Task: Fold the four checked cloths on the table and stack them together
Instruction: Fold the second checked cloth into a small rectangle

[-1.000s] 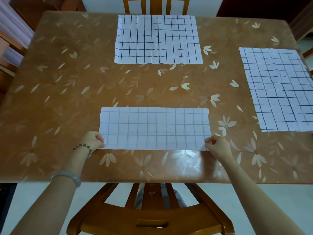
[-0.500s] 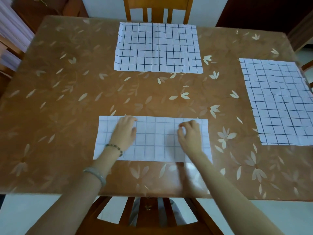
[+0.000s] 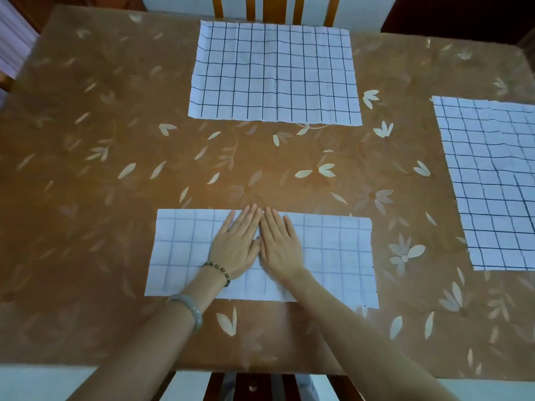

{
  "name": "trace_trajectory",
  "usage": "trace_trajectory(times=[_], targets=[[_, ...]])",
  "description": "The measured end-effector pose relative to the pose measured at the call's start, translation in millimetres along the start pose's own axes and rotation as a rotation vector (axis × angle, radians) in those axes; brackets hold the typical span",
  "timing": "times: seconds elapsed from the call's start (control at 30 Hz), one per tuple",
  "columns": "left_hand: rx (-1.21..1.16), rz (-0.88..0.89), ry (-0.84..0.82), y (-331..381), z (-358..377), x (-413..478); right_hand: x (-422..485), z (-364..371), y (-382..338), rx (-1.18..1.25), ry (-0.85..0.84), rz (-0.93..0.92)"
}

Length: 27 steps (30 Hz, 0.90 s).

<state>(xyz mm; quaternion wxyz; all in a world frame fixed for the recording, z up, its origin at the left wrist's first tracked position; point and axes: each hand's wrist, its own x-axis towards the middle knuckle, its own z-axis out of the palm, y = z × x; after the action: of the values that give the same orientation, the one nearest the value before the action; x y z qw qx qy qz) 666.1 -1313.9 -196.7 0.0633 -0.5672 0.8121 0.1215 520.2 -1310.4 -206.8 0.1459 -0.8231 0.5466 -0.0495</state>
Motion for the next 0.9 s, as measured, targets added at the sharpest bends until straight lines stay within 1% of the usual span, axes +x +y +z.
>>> trace_trajectory(times=[0.07,0.17,0.4,0.53,0.67,0.73,0.77,0.83,0.9], targets=[[0.015,-0.018,-0.009,-3,2,-1,-1,-1,3,-0.017,-0.016,0.065],[0.008,-0.088,0.030,-16,4,-4,-7,-4,22,0.001,-0.005,0.151],[0.010,-0.291,0.058,-68,4,-23,-45,-25,97,-0.076,0.006,0.343],[0.025,-0.390,0.060,-90,2,-32,-66,-40,133,-0.127,-0.015,0.414],[0.013,-0.522,0.070,-102,0,-35,-69,-43,137,-0.154,-0.024,0.427],[0.022,-0.583,0.113,-97,-4,-35,-65,-45,128,-0.156,0.055,0.449],[0.030,-0.565,0.141,-90,-7,-34,-59,-48,118,-0.134,0.121,0.446],[0.053,-0.438,0.176,-64,-11,-26,-40,-50,86,-0.063,0.227,0.374],[0.036,-0.282,0.195,-30,-10,-12,-15,-45,40,0.026,0.235,0.250]])
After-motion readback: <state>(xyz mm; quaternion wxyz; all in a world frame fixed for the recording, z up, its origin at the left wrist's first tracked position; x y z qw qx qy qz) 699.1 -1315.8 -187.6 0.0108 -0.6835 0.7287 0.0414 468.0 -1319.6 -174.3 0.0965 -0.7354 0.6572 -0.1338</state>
